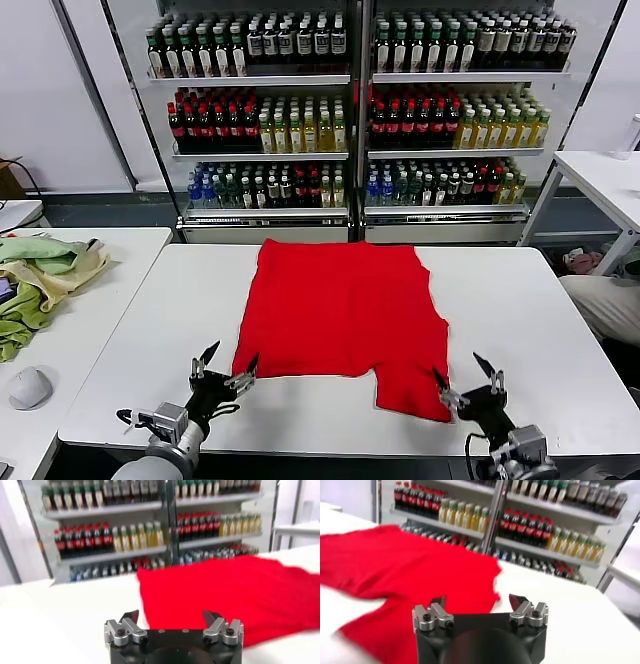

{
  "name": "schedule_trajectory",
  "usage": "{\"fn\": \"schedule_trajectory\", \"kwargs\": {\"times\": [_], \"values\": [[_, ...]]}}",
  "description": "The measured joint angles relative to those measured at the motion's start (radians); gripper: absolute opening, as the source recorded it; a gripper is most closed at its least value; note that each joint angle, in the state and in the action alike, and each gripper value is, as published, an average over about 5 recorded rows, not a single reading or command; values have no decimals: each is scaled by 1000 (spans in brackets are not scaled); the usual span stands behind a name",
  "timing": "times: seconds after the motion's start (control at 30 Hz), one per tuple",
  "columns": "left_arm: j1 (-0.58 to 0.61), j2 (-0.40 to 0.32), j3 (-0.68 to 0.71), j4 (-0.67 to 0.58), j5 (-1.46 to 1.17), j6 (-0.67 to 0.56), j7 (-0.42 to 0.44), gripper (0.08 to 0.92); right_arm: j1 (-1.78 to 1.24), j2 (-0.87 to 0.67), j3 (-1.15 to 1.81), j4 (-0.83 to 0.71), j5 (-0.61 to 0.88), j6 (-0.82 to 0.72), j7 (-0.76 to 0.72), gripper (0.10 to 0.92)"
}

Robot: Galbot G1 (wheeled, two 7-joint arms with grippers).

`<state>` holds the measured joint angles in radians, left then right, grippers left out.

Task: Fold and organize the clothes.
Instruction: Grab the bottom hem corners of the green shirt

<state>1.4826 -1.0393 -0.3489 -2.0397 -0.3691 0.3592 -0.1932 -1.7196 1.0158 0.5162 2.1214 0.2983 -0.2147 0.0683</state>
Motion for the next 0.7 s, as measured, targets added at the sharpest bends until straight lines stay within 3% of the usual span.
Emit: {"fn": "schedule_trajectory", "kwargs": {"times": [0.3,0.47,0.7], "values": [[-21,-4,-2,43,-26,26,-18,823,-17,5,-45,-5,8,-9,25,791],[-26,-8,5,50,-34,31,-16,767,-16,5,-65,-6,24,-20,41,656],[-19,-12,17,52,-37,33,-3,573,-13,12,-81,-10,65,-37,54,458]]}}
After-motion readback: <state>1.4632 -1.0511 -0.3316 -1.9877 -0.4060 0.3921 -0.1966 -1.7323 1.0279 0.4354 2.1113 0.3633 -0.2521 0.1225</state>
